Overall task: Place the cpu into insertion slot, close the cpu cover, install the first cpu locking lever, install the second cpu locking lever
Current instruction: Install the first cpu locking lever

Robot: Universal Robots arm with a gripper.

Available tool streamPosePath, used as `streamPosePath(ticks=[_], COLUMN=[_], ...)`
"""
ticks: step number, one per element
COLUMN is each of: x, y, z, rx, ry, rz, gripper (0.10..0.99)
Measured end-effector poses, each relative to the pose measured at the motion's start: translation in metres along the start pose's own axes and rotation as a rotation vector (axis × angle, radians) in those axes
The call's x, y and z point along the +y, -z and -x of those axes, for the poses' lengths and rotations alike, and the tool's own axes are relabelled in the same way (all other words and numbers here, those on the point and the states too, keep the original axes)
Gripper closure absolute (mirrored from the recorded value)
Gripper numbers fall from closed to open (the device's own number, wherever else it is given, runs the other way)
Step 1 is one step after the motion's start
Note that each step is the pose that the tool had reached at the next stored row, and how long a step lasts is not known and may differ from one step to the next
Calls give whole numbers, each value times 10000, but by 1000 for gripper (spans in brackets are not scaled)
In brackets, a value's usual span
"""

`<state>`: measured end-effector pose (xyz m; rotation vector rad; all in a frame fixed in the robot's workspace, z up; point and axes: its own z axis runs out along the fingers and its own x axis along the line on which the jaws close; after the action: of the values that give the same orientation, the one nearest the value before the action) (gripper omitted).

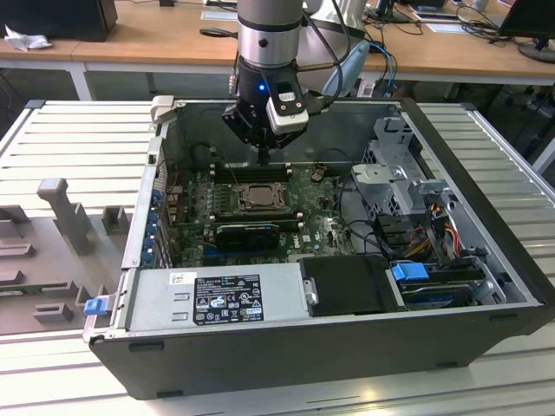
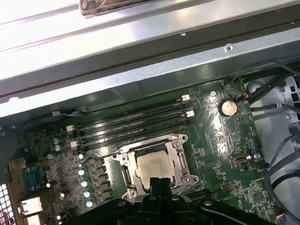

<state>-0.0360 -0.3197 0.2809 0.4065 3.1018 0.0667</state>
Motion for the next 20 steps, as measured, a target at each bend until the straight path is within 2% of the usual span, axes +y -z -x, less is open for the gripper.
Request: streamPosePath(ticks=[20], x=[0], y=[0], z=[0], rx=[62], ry=[1404], rz=[10], gripper=[980])
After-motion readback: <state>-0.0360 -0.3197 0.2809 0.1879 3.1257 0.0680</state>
